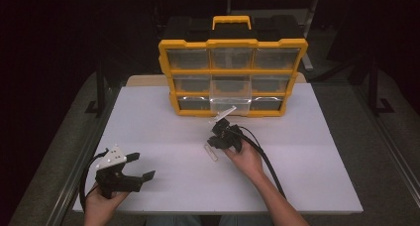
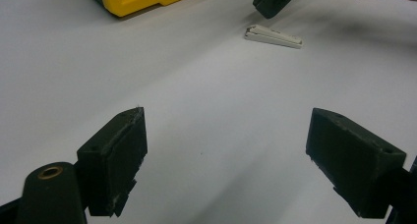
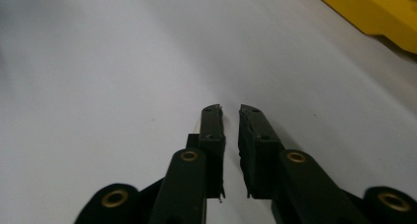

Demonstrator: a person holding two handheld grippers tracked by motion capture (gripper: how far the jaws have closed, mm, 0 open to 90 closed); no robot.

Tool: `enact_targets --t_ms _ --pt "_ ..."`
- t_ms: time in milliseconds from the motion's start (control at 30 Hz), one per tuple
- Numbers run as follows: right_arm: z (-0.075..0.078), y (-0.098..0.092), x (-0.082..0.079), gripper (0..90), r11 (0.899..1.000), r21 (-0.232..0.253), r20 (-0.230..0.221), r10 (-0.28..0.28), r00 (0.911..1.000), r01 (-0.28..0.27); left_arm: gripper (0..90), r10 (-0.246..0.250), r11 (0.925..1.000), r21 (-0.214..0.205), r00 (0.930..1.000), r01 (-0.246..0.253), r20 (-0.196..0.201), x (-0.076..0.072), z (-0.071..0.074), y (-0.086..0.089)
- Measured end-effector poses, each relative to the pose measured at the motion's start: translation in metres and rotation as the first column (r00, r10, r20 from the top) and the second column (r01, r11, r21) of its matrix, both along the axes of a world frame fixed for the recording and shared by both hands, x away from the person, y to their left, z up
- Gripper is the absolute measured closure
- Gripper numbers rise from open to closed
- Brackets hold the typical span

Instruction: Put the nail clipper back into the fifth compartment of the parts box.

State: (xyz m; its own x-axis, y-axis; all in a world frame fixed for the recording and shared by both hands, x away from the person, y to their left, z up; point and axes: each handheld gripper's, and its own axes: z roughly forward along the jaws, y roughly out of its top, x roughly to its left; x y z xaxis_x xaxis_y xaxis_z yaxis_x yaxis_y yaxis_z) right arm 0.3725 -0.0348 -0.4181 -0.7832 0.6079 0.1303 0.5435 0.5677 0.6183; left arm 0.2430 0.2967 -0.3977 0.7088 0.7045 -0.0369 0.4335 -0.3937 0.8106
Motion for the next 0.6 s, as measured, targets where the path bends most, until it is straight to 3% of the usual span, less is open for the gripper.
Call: enact_targets --t_ms 233,300,600 --pt "0.000 0.002 -0.008 62.5 1.000 0.015 -0.019 -0.004 0.9998 0.004 15.7 0.000 1.0000 -0.001 1.0000 0.000 -0.001 0.000 0.000 0.000" --pt "-0.002 0.004 -0.010 61.2 1.000 -0.002 -0.021 -0.003 0.9998 0.003 15.7 0.001 1.0000 0.000 1.0000 -0.001 -0.003 0.000 0.000 0.000" --pt "-0.016 0.010 -0.014 63.5 0.999 -0.051 -0.022 0.003 0.9998 -0.004 15.7 0.001 1.0000 0.000 1.0000 -0.001 -0.002 0.000 0.000 0.000"
